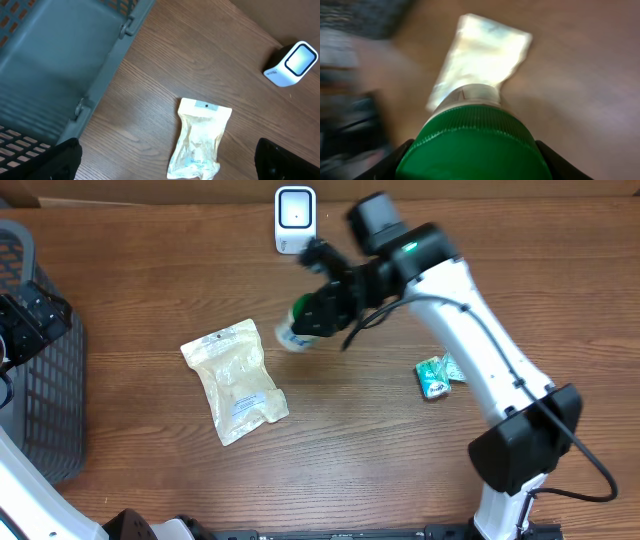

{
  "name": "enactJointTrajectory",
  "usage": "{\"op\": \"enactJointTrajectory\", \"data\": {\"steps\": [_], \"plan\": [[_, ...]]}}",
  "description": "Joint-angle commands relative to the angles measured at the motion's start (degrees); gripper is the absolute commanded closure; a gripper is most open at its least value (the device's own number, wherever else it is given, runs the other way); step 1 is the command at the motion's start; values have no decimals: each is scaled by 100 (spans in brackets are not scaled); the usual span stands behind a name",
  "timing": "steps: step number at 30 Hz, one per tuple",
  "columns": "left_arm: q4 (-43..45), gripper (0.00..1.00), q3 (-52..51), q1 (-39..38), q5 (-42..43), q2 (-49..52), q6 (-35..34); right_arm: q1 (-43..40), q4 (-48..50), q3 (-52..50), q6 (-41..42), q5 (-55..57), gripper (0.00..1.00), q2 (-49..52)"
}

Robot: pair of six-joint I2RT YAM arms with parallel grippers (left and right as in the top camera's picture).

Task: Scan the item barcode
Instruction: 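Lift the Knorr bottle and carry it up to the scanner, then hold the Knorr bottle bottom against the scanner face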

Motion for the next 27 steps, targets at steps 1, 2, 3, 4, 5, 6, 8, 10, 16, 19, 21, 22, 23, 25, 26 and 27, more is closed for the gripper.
{"op": "enactJointTrajectory", "data": {"steps": [1,2,3,4,5,6,8,10,16,19,21,22,23,25,26,27], "plan": [[13,0,52,20,-15,9,-55,358,658,140,595,2509,51,74],[13,0,52,20,-15,9,-55,446,981,140,592,2949,51,166],[13,1,52,20,-15,9,-55,503,1303,140,588,3324,51,251],[13,0,52,20,-15,9,-55,535,1624,140,527,3641,51,352],[13,0,52,20,-15,9,-55,546,1906,140,372,3847,51,437],[13,0,52,20,-15,9,-55,546,2240,140,127,4002,51,544],[13,0,52,20,-15,9,-55,507,2868,140,-426,4118,51,741],[11,1,52,20,-15,9,-55,426,3445,140,-925,4144,51,907],[13,1,52,20,-15,9,-55,66,5407,140,-1919,4140,52,1386],[13,0,52,20,-15,9,-55,-105,6113,140,-2413,4052,52,1615],[13,0,52,20,-15,9,-55,-177,6487,140,-2686,3980,52,1757],[13,0,52,20,-15,9,-55,-212,6732,140,-2883,3943,52,1847],[13,0,52,20,-15,9,-55,-240,6964,140,-3132,3899,52,1937],[11,0,52,20,-15,9,-55,-256,7477,140,-3648,3821,54,2173],[13,0,52,20,-15,9,-55,-254,7687,140,-3829,3821,54,2262],[11,0,52,20,-15,9,-55,-254,7827,140,-3995,3818,54,2328]]}}
